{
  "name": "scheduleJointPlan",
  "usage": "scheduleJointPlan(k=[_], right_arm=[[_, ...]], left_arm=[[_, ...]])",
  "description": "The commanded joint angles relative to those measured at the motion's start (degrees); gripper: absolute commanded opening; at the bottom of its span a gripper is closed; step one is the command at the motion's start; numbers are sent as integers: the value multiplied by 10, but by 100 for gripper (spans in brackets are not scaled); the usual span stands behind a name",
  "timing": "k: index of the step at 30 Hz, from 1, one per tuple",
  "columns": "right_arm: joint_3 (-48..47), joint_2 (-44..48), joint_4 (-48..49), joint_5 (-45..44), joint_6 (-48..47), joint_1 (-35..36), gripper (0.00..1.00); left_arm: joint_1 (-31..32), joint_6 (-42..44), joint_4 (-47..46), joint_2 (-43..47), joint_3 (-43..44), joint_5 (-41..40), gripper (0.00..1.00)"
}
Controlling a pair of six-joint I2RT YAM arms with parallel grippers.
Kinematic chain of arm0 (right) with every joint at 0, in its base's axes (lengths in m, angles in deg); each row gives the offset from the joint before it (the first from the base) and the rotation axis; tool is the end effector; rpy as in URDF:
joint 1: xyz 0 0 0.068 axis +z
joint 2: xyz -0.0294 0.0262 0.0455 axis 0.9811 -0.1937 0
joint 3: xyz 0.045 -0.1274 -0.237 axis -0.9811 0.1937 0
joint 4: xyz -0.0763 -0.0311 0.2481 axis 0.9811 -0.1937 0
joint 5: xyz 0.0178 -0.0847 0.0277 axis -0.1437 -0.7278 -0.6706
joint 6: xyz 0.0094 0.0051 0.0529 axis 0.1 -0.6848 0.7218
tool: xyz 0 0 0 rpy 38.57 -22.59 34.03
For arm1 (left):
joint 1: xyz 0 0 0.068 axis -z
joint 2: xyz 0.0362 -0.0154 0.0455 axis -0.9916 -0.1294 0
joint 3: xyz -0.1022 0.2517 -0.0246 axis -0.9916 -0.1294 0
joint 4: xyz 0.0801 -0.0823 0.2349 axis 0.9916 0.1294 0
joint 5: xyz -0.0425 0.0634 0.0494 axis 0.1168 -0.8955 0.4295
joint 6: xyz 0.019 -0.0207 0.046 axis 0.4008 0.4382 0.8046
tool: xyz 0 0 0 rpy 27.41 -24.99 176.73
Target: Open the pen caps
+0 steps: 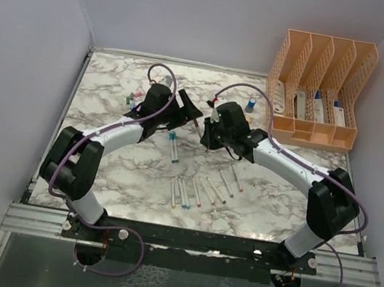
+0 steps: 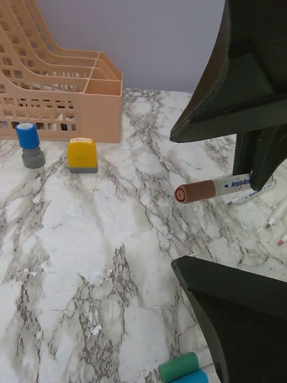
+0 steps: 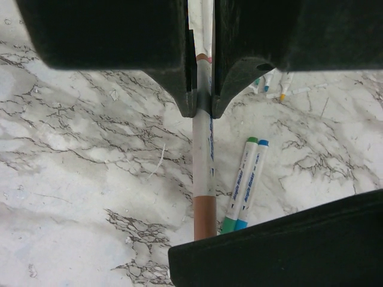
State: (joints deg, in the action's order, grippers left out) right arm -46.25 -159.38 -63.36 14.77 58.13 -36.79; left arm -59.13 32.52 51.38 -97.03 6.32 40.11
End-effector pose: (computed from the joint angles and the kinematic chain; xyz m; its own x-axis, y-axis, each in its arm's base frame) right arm 0.2739 0.2482 0.2438 -0.6890 -0.2465 -0.6816 -0.5111 0.8320 0.2158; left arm 0.3257 -0.1500 0.2338 -0.7055 -0.5721 -0.4183 -0.0181 0.6046 -0.7963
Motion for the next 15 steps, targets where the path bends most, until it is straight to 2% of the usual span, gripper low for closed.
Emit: scheduleJointPlan(k=[1, 15], right_arm=[[4, 21, 25, 34, -10, 3, 1], [2, 25, 35, 56, -20, 3, 1]], left_arm=[[9, -7, -39, -12, 18, 15, 78], [23, -13, -56, -27, 18, 23, 43]])
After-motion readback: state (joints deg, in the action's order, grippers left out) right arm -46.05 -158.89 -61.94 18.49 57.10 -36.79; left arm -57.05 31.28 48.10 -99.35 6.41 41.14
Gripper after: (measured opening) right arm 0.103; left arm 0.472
